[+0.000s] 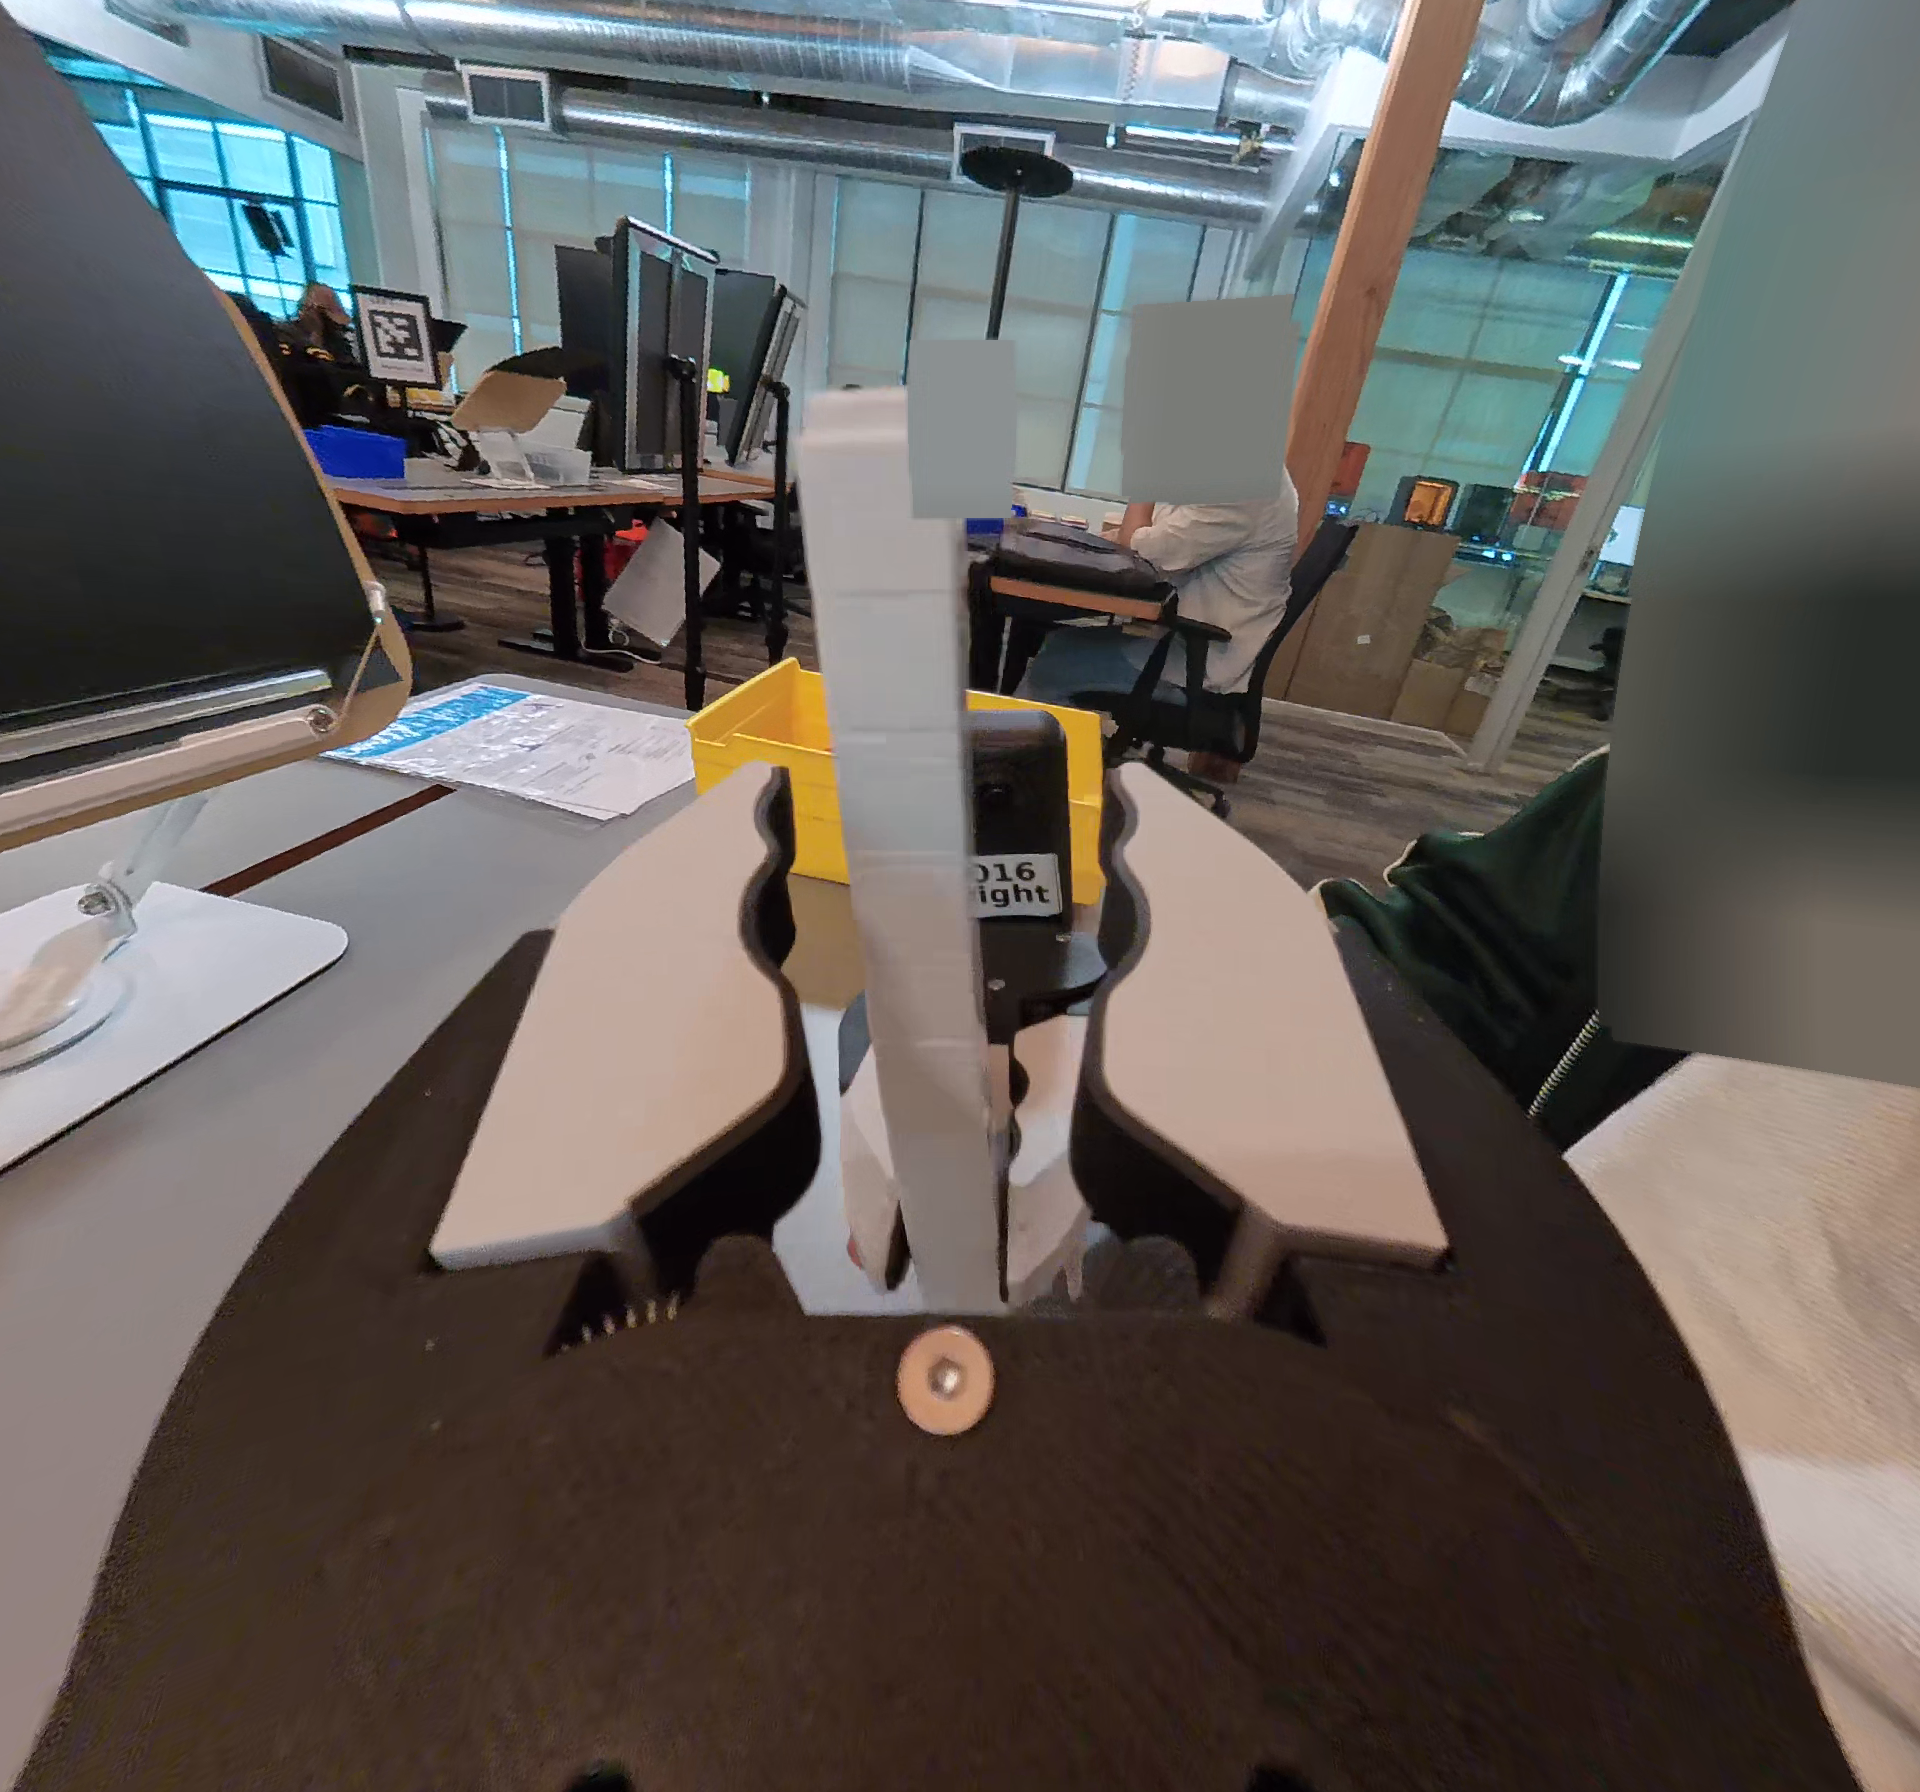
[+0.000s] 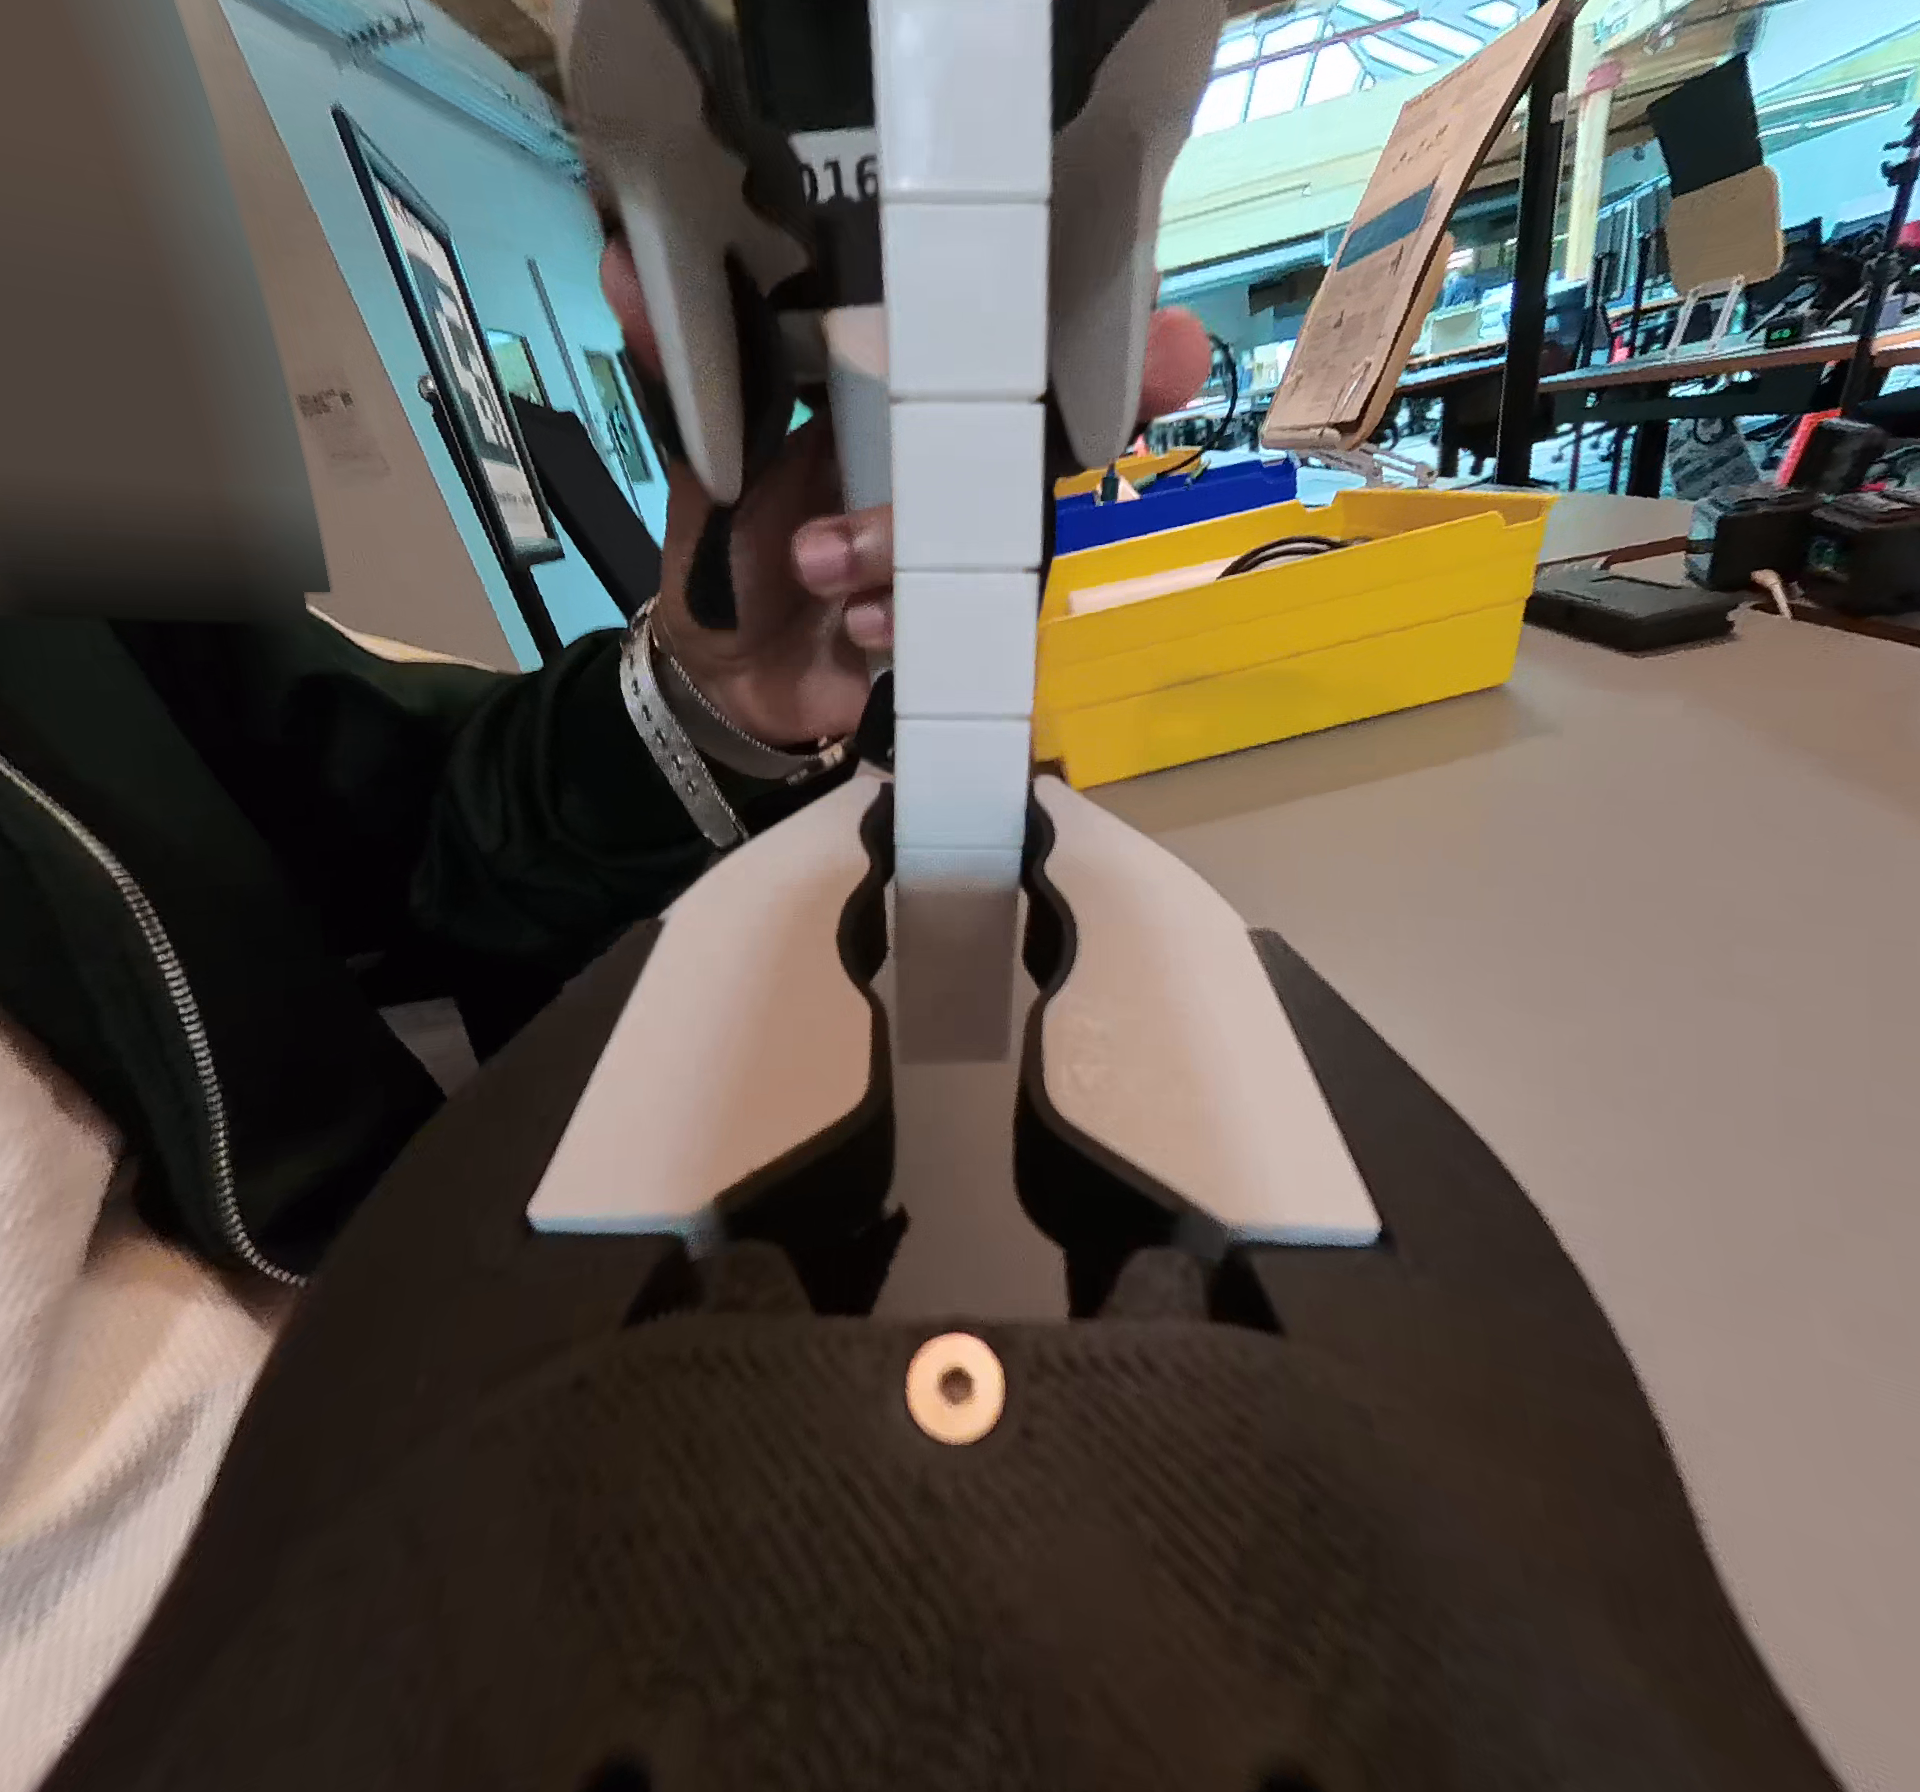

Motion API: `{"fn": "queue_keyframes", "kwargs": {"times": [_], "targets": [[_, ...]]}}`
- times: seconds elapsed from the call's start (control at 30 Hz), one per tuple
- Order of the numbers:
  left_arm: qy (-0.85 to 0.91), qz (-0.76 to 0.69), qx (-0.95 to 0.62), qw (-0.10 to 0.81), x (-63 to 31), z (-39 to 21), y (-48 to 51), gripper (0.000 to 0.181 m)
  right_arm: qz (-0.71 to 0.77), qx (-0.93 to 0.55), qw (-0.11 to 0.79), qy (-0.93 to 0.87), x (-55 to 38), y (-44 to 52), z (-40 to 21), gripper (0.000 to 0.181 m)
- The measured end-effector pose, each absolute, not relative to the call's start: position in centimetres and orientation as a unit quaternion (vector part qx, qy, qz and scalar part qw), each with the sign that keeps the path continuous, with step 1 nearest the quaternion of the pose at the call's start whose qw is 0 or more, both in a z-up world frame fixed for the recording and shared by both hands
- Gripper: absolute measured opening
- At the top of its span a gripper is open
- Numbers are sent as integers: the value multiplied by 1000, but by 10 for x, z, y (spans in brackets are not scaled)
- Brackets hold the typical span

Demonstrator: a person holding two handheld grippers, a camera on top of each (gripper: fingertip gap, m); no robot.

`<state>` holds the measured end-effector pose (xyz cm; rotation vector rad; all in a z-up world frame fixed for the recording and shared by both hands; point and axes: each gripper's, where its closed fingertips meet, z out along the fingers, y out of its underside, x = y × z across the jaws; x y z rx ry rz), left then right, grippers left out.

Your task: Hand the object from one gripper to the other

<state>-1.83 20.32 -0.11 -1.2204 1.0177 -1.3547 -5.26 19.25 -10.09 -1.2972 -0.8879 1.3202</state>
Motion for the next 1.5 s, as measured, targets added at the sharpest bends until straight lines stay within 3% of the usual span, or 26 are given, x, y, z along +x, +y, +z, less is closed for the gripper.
{"fn": "queue_keyframes", "kwargs": {"times": [0.3, 0.63, 1.13, 1.37, 1.5], "targets": [[414, -560, -530, 484, -15, -24, 216, 60, 566, -529, 544, -323, -22, 211, -86, 22], [380, -538, -607, 444, -8, -112, 246, 50, 545, -537, 553, -330, -13, 218, -90, 22], [380, -539, -610, 440, -8, -116, 247, 50, 503, -561, 560, -344, -14, 224, -100, 22], [344, -553, -617, 442, -17, -109, 255, 59, 290, -655, 591, -371, 2, 254, -121, 22], [294, -599, -614, 421, -33, -102, 269, 68, 242, -685, 581, -367, 17, 264, -125, 22]]}}
